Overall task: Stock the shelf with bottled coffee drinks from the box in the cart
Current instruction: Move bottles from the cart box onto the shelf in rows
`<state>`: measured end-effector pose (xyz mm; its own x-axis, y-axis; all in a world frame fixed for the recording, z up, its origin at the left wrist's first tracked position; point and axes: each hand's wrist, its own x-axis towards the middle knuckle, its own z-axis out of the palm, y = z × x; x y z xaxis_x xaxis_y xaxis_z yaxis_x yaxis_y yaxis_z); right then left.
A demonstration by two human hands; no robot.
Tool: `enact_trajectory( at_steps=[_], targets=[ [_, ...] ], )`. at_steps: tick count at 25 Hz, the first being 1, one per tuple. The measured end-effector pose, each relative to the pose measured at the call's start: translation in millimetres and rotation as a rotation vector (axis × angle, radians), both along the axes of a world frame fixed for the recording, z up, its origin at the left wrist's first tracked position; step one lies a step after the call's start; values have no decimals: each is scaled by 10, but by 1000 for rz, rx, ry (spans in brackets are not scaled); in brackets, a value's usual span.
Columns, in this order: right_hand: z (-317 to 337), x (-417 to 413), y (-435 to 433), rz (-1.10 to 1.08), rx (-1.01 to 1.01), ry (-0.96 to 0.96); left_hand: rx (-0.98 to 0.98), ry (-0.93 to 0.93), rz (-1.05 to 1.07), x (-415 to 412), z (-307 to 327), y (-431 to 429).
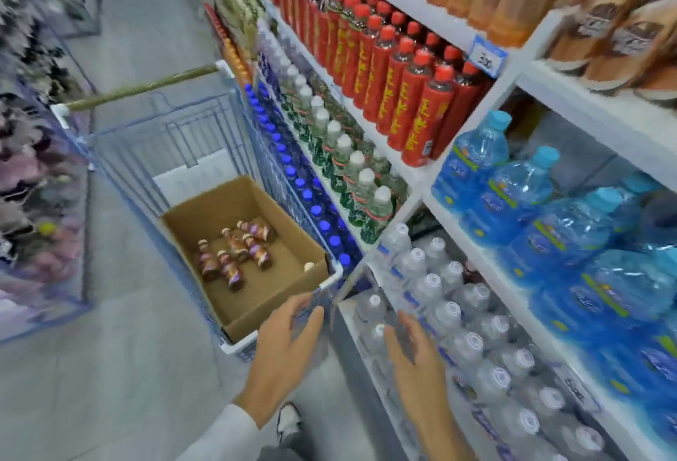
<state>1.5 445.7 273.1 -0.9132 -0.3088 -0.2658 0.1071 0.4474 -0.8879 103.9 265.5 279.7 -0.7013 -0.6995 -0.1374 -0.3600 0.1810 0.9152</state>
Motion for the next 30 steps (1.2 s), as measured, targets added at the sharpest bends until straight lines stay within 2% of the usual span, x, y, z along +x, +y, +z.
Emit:
enact_trajectory(
  at_steps=[5, 12, 17, 21, 26, 30],
  targets=[
    [-153, -44, -854, 110, 80, -25, 64, -61, 107, 256, -221, -687],
    [-137, -198, -1768, 370, 203, -128, 167, -93, 281, 387, -407, -1264],
    [-366, -535, -2402, 535, 277, -121, 201, -140, 489, 181, -650, -1651],
    [-623, -899, -2939, 596, 301, -222, 199, -272, 531, -100, -913, -2097],
    [-929, -1284, -3522, 703, 388, -280, 286, -453, 623, -519, -1457, -2820],
    [-1278, -1484, -3894, 683, 491, -318, 453, -493, 707, -853, -2211, -3408]
  ],
)
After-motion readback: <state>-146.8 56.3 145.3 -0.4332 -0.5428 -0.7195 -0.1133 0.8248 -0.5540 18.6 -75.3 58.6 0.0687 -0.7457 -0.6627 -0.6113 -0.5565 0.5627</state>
